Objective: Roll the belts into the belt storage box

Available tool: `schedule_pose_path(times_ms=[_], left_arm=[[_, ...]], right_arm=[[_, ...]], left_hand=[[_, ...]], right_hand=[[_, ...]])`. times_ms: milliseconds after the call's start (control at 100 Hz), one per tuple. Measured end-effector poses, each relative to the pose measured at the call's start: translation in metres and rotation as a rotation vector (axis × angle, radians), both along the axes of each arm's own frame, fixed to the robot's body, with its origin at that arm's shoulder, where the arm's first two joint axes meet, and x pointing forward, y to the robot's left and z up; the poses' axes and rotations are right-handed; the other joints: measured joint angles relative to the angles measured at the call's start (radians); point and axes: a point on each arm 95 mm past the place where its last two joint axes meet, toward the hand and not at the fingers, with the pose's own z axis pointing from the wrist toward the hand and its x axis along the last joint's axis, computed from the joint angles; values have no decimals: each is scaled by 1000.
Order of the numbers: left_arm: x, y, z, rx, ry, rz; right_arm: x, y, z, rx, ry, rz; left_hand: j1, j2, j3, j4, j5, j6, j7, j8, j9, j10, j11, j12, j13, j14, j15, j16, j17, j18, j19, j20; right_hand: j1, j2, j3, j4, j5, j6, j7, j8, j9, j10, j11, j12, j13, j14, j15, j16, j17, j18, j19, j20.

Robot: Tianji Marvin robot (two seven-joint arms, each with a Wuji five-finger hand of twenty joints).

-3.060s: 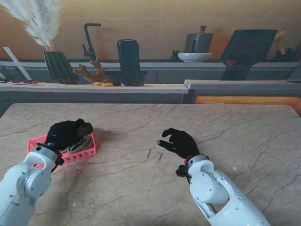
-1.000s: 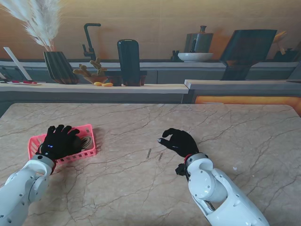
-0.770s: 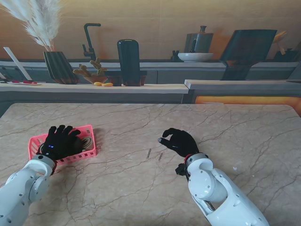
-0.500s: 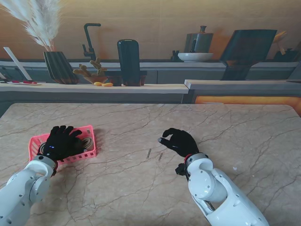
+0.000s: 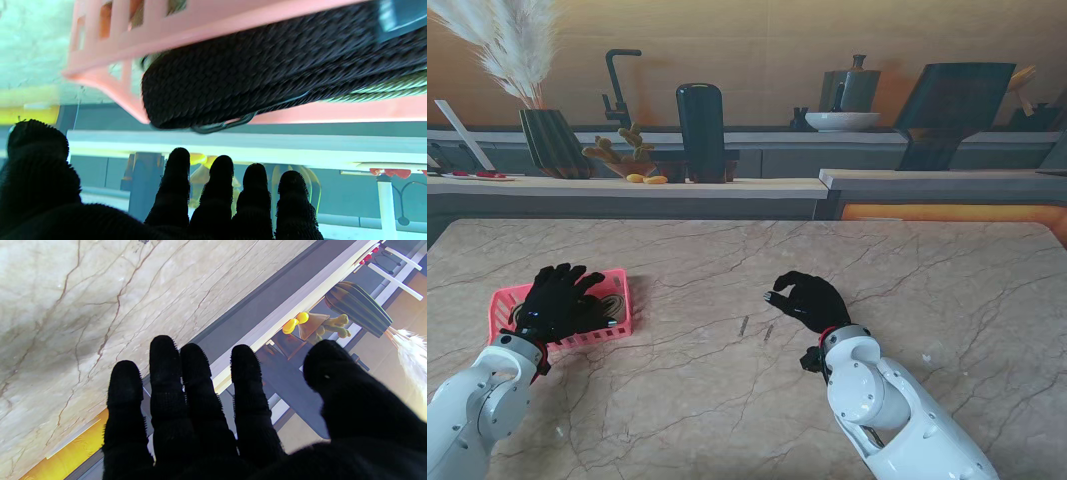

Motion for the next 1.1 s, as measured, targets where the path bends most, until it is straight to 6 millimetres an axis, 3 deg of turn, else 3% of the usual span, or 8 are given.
schedule_pose_path(times_ms=[210, 300, 370, 640, 700, 740, 870, 1100], left_arm=[[-1, -14, 6, -263, -64, -25], [-1, -24, 9, -307, -47, -49], [-2, -34, 13, -370, -40, -68], [-8, -69, 27, -520, 0, -186], [-8, -74, 29, -582, 9, -203], [-9, -77, 30, -622, 27, -218], [-10, -88, 33, -669, 110, -275], [-9, -98, 35, -836, 181, -324]], right_arm=[[0, -1, 1, 7, -23, 16], [0, -2, 2, 20, -51, 42], [-1, -2, 2, 14, -65, 52], [-5, -8, 1, 10, -87, 70], [-6, -9, 2, 15, -95, 84], [-7, -10, 2, 19, -99, 95], [-9, -11, 3, 48, -110, 130], [-17, -10, 7, 91, -153, 174]], left_hand=[[40, 14, 12, 0, 40, 2, 28, 39, 57, 0, 7, 26, 61, 28, 39, 45, 25, 52, 179, 111], [41, 12, 22, 0, 42, 4, 31, 51, 63, 0, 7, 26, 82, 34, 51, 58, 25, 56, 240, 134], [53, 11, 25, 0, 51, 15, 33, 57, 74, 0, 15, 27, 87, 40, 54, 67, 25, 62, 263, 135], [53, -32, 62, 0, 51, 30, 33, 57, 86, 14, 15, 27, 100, 52, 54, 68, 36, 64, 277, 135], [53, -40, 91, 0, 51, 35, 33, 55, 86, 14, 13, 27, 100, 54, 53, 68, 40, 65, 277, 130], [49, -64, 162, 0, 51, 41, 30, 46, 86, 14, 12, 27, 100, 54, 52, 68, 40, 65, 277, 109], [30, -83, 233, 0, 51, 42, 12, 35, 85, 14, -3, 27, 100, 54, 38, 58, 45, 54, 237, 68], [30, -83, 234, 0, 51, 52, -4, 32, 84, 16, -16, 25, 99, 55, 14, 46, 54, 36, 173, 39]], right_hand=[[-2, -2, 8, 0, -1, 0, 0, -1, 0, 0, 0, 0, 0, 0, 0, 0, 0, -1, 0, 0], [-21, -49, 26, 0, -27, -3, -1, -1, -13, 0, -3, 0, 0, -2, 0, 0, 0, -13, 0, 0], [-34, -69, 70, 0, -44, -10, -15, -2, -34, -5, -5, 0, -1, -8, -3, 0, 0, -14, 0, 0], [-45, -103, 82, -5, -92, -16, -15, -3, -84, -8, -34, -10, -17, -17, -38, -10, 0, -15, 0, 0], [-45, -125, 81, -5, -104, -21, -16, -3, -95, -9, -54, -11, -17, -22, -59, -16, 1, -25, 0, -1], [-45, -136, 79, -5, -106, -22, -25, -5, -103, -17, -56, -12, -30, -26, -74, -23, 4, -28, 1, -8], [-43, -143, 61, -5, -157, -22, -42, -15, -125, -19, -81, -22, -23, -38, -145, -63, 13, -67, -87, -37], [-43, -153, 9, -2, -196, -22, -57, -18, -149, -48, -93, -34, -41, -61, -244, -123, 12, -94, -182, -77]])
